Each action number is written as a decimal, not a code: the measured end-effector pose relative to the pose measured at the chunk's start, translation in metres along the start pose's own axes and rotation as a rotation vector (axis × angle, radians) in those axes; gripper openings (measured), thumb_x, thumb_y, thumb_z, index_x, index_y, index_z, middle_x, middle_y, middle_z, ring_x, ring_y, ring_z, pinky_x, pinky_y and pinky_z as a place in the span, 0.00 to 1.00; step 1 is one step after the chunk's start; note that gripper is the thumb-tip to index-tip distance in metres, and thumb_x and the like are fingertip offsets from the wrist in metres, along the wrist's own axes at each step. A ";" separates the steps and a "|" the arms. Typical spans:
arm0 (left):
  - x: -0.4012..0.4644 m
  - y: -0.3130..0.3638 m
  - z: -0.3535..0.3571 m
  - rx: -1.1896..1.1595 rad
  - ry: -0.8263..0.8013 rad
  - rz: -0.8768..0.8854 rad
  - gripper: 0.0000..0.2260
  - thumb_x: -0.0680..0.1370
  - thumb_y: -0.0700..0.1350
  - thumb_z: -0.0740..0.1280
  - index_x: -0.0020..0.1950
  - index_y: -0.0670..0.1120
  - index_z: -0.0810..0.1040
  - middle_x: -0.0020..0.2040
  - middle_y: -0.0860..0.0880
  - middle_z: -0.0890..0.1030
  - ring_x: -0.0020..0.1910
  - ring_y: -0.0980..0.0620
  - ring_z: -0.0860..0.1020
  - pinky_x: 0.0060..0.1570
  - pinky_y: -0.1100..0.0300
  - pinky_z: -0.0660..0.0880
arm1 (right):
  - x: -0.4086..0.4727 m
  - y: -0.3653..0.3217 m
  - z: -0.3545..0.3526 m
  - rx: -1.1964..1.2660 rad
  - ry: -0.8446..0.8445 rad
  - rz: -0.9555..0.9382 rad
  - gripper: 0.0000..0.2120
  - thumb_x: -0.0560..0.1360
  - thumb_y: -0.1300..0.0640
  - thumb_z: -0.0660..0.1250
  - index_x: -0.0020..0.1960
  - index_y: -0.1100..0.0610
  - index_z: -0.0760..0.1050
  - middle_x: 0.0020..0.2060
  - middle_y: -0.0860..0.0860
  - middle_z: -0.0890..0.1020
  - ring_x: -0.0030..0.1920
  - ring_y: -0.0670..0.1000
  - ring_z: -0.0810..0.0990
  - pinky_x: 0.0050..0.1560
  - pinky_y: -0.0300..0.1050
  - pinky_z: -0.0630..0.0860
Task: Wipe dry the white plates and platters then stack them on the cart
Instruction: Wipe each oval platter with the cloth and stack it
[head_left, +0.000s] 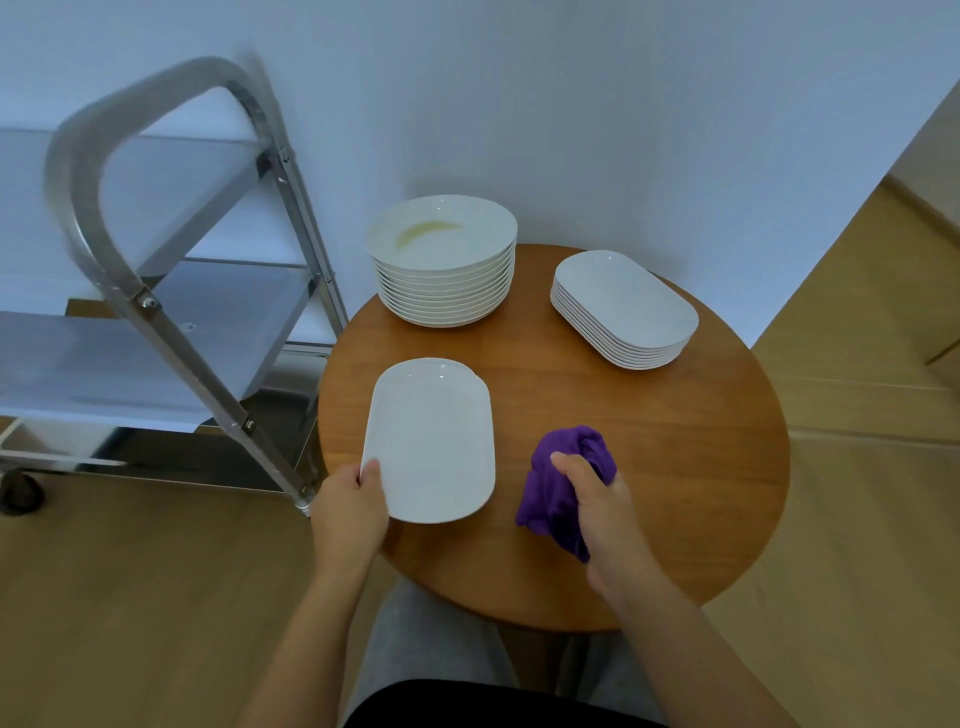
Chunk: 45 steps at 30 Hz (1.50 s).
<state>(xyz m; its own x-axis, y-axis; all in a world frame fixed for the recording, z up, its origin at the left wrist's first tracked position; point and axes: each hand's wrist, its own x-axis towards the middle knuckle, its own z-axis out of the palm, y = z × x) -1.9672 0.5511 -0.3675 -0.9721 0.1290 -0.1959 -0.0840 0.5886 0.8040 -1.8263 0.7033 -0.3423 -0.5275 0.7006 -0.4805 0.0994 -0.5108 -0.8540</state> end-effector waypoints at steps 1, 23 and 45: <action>0.003 -0.001 0.000 0.046 0.016 0.025 0.17 0.81 0.47 0.57 0.33 0.43 0.68 0.30 0.46 0.71 0.29 0.51 0.69 0.30 0.61 0.65 | 0.002 0.001 0.000 -0.011 0.006 0.004 0.21 0.71 0.53 0.71 0.62 0.51 0.70 0.50 0.54 0.80 0.49 0.54 0.80 0.42 0.46 0.78; 0.012 0.008 0.001 0.639 0.110 0.232 0.19 0.81 0.55 0.54 0.69 0.49 0.64 0.46 0.47 0.79 0.40 0.50 0.77 0.37 0.57 0.74 | 0.014 0.007 0.004 -0.111 0.029 -0.008 0.26 0.71 0.52 0.71 0.66 0.51 0.66 0.50 0.48 0.77 0.48 0.48 0.77 0.39 0.42 0.74; 0.011 0.165 0.215 0.122 -0.487 0.181 0.21 0.79 0.60 0.56 0.38 0.47 0.75 0.39 0.48 0.81 0.40 0.52 0.78 0.35 0.60 0.70 | 0.084 -0.050 -0.093 -0.235 0.238 -0.127 0.29 0.70 0.52 0.73 0.66 0.51 0.64 0.55 0.51 0.75 0.52 0.51 0.76 0.46 0.45 0.74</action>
<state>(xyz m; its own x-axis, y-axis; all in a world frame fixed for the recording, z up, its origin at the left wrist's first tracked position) -1.9449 0.8214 -0.3572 -0.7522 0.5754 -0.3212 0.1302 0.6076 0.7835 -1.7972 0.8338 -0.3583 -0.3399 0.8618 -0.3766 0.2512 -0.3027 -0.9194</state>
